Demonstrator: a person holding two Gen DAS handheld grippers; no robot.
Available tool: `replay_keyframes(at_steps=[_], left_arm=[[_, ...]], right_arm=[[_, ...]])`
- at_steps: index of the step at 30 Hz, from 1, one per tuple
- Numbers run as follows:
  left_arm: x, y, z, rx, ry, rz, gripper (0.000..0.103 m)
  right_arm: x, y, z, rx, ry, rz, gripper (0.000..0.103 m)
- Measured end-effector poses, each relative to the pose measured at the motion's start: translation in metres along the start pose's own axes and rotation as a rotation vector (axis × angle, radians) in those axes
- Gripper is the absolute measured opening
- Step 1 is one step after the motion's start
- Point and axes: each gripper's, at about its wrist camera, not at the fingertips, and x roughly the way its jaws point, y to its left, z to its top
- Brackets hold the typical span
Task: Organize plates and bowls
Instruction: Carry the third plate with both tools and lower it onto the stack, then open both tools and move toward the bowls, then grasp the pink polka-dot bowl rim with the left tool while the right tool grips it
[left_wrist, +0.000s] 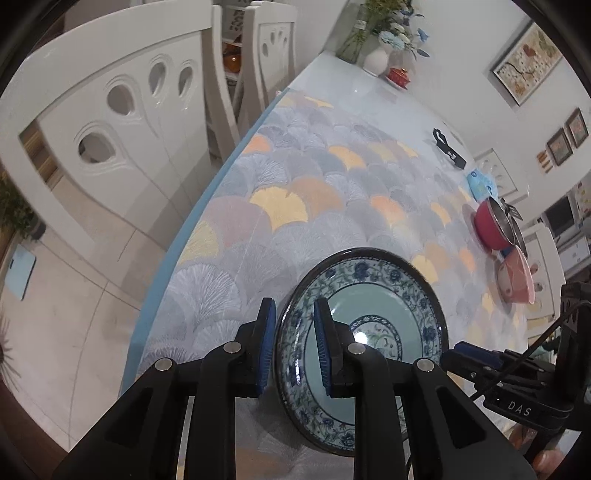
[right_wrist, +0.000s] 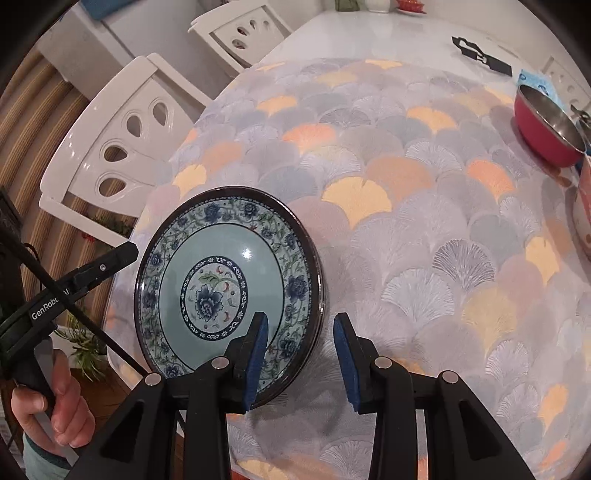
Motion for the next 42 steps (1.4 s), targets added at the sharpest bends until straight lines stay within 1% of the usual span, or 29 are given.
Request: replay_keyframes(at_steps=[2,4,7,9,10,11,12,13,14,17,18,19,20,21,22,23,24,25,27,29,30,33,37,40,42], left_arm=[[-0.003,-0.006,0.006,0.024,-0.009,-0.006,0.019],[-0.010,-0.016,0.018,0.060,-0.034,-0.014,0.019],[-0.023,-0.033,0.040,0.100,-0.081,-0.045,0.019],[-0.033,-0.048,0.057,0.128,-0.121,-0.074,0.019],[-0.039,-0.058,0.066,0.146,-0.145,-0.095,0.019],[-0.044,-0.071,0.075,0.167,-0.165,-0.119,0.019],[-0.047,-0.084,0.083,0.187,-0.178,-0.141,0.020],[-0.049,-0.096,0.088,0.204,-0.187,-0.160,0.022],[-0.051,-0.107,0.092,0.220,-0.194,-0.177,0.028],[-0.052,-0.155,0.101,0.285,-0.197,-0.256,0.029],[-0.048,-0.178,0.103,0.320,-0.189,-0.287,0.030],[-0.044,-0.193,0.103,0.340,-0.180,-0.301,0.032],[-0.038,-0.215,0.102,0.363,-0.163,-0.315,0.039],[-0.034,-0.228,0.101,0.373,-0.151,-0.321,0.050],[-0.027,-0.249,0.098,0.389,-0.135,-0.341,0.055],[-0.020,-0.268,0.094,0.403,-0.127,-0.365,0.061],[-0.016,-0.279,0.089,0.410,-0.121,-0.373,0.061],[-0.004,-0.300,0.085,0.415,-0.098,-0.371,0.061],[0.009,-0.323,0.077,0.406,-0.069,-0.378,0.061],[0.030,-0.346,0.069,0.383,-0.029,-0.382,0.061],[0.046,-0.359,0.064,0.375,0.005,-0.376,0.060],[0.078,-0.377,0.053,0.346,0.059,-0.351,0.058],[0.118,-0.390,0.038,0.272,0.100,-0.318,0.054],[0.137,-0.397,0.026,0.248,0.114,-0.282,0.053],[0.151,-0.400,0.021,0.235,0.129,-0.265,0.048]], right_arm=[[-0.006,0.000,0.004,0.009,-0.003,0.013,0.035],[-0.015,0.000,0.010,0.004,-0.021,0.013,0.035],[-0.039,0.003,0.023,-0.017,-0.074,0.003,0.035],[-0.062,0.002,0.031,-0.027,-0.131,-0.017,0.037],[-0.075,-0.001,0.035,-0.028,-0.167,-0.030,0.045],[-0.087,-0.004,0.037,-0.024,-0.201,-0.041,0.056],[-0.101,-0.011,0.039,-0.014,-0.248,-0.056,0.060],[-0.114,-0.018,0.040,-0.001,-0.283,-0.070,0.063],[-0.123,-0.025,0.043,0.012,-0.305,-0.079,0.063],[-0.152,-0.062,0.045,0.089,-0.367,-0.115,0.063],[-0.163,-0.083,0.045,0.130,-0.386,-0.132,0.063],[-0.170,-0.099,0.044,0.162,-0.396,-0.142,0.063],[-0.176,-0.118,0.043,0.202,-0.405,-0.153,0.063],[-0.182,-0.142,0.041,0.245,-0.413,-0.158,0.063],[-0.186,-0.160,0.039,0.275,-0.419,-0.158,0.063],[-0.190,-0.179,0.037,0.304,-0.423,-0.161,0.063],[-0.193,-0.200,0.035,0.331,-0.425,-0.169,0.063],[-0.196,-0.221,0.034,0.352,-0.421,-0.175,0.063],[-0.199,-0.255,0.032,0.377,-0.397,-0.181,0.063],[-0.200,-0.284,0.029,0.389,-0.378,-0.184,0.063],[-0.198,-0.301,0.028,0.395,-0.364,-0.184,0.063],[-0.187,-0.338,0.026,0.395,-0.322,-0.171,0.063],[-0.153,-0.366,0.032,0.366,-0.240,-0.151,0.063],[-0.129,-0.382,0.036,0.343,-0.190,-0.135,0.063],[-0.116,-0.388,0.038,0.322,-0.168,-0.127,0.063]])
